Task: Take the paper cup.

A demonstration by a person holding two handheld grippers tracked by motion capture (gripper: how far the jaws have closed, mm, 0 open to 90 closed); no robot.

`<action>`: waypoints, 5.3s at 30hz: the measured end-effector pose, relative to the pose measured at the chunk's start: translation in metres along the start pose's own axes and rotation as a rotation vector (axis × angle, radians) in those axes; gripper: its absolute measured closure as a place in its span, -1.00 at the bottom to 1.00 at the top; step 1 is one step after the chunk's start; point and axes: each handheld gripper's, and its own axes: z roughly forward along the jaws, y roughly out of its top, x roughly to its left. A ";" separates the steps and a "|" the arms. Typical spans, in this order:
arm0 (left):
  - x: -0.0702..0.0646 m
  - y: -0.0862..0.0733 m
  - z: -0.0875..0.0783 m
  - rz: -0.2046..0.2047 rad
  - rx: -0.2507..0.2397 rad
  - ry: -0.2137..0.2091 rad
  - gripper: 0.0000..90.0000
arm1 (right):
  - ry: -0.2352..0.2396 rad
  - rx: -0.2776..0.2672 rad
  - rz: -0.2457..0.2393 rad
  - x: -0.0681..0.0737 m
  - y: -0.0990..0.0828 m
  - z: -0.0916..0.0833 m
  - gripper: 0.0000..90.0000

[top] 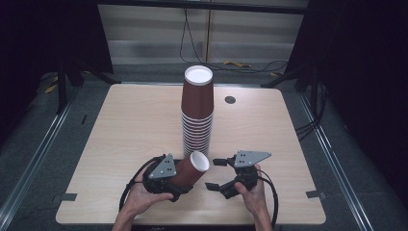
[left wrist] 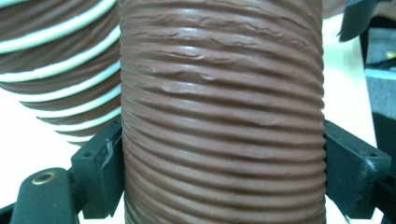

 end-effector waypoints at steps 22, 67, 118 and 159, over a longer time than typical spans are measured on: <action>0.000 0.010 0.004 0.076 0.154 -0.009 -0.68 | 0.001 0.196 -0.036 -0.005 0.009 0.009 -0.65; -0.014 0.023 0.025 0.212 0.361 -0.094 -0.68 | 0.137 0.437 -0.102 -0.005 0.029 0.042 -0.62; -0.007 0.011 0.005 0.170 0.096 -0.151 -0.72 | 0.208 0.402 -0.120 -0.004 0.034 0.040 -0.49; 0.007 -0.014 -0.041 -0.029 -0.290 -0.006 -0.65 | 0.108 0.174 -0.015 -0.017 0.006 0.009 -0.51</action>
